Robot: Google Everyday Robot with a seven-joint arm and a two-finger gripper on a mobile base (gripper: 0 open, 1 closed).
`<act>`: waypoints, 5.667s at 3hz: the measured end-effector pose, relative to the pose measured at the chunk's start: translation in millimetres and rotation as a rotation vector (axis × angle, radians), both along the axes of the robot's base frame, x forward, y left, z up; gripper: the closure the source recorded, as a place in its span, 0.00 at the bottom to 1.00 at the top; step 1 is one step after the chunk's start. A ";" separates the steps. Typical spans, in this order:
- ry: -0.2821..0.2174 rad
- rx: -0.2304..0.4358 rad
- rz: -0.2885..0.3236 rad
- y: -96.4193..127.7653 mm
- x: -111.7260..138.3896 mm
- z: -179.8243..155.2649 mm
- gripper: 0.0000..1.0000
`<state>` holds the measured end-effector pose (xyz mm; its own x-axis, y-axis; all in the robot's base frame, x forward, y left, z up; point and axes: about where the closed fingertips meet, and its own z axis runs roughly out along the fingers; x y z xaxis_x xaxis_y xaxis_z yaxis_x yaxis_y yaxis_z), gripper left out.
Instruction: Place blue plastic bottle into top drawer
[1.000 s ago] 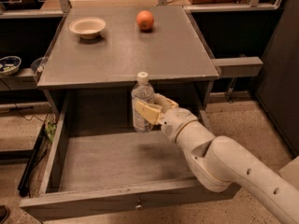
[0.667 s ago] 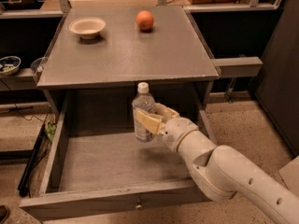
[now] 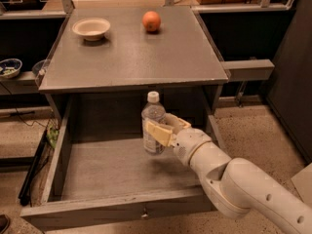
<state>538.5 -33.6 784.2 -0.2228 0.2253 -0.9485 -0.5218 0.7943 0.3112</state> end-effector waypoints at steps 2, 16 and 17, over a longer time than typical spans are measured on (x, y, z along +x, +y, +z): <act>0.042 0.008 -0.026 -23.0 -29.8 -5.0 1.00; 0.056 -0.034 -0.348 -35.7 -43.6 -50.4 1.00; 0.065 -0.028 -0.355 -38.2 -46.2 -52.1 1.00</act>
Offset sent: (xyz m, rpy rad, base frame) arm -0.0211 -0.0168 -0.0107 0.0081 0.0427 -0.0296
